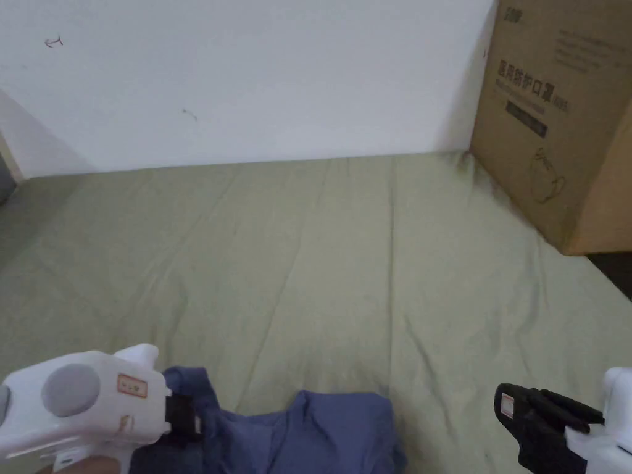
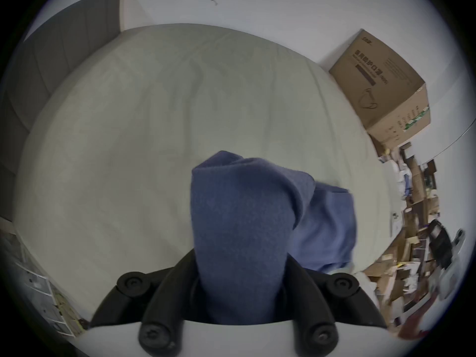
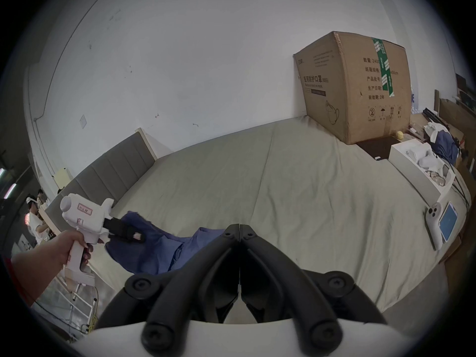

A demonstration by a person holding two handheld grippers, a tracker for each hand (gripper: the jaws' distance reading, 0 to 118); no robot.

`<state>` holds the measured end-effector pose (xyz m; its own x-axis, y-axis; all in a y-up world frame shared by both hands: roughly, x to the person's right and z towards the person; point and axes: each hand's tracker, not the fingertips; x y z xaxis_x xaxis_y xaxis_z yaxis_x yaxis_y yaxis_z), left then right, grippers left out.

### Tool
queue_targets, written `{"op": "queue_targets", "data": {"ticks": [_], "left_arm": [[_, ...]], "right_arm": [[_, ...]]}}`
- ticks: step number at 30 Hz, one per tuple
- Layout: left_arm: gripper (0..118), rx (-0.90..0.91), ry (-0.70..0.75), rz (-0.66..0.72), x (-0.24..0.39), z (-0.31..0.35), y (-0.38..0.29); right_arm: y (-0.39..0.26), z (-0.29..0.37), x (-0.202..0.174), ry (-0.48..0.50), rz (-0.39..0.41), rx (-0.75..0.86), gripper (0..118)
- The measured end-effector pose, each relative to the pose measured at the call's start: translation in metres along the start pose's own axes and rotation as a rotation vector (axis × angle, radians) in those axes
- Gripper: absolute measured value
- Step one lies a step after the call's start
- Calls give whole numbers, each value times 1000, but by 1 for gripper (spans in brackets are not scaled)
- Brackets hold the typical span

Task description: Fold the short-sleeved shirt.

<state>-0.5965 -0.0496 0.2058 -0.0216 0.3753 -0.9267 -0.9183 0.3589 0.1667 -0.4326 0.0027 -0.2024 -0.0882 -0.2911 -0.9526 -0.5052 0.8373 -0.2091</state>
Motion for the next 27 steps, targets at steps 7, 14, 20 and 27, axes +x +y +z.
{"op": "queue_targets", "data": {"ticks": [7,14,20,27], "left_arm": [[80,-154,-334,67,97,-89,-4],[117,-145,-322,64,118,-91,1],[106,28,-210,-198,101,-32,-25],[1,-45,-208,-318,139,-77,-47]], "right_arm": [[-1,20,27,-53,-31,19,1],[-2,29,48,-89,-88,29,1],[-3,23,49,-72,-87,35,1],[-4,21,47,-49,-90,33,1]]}}
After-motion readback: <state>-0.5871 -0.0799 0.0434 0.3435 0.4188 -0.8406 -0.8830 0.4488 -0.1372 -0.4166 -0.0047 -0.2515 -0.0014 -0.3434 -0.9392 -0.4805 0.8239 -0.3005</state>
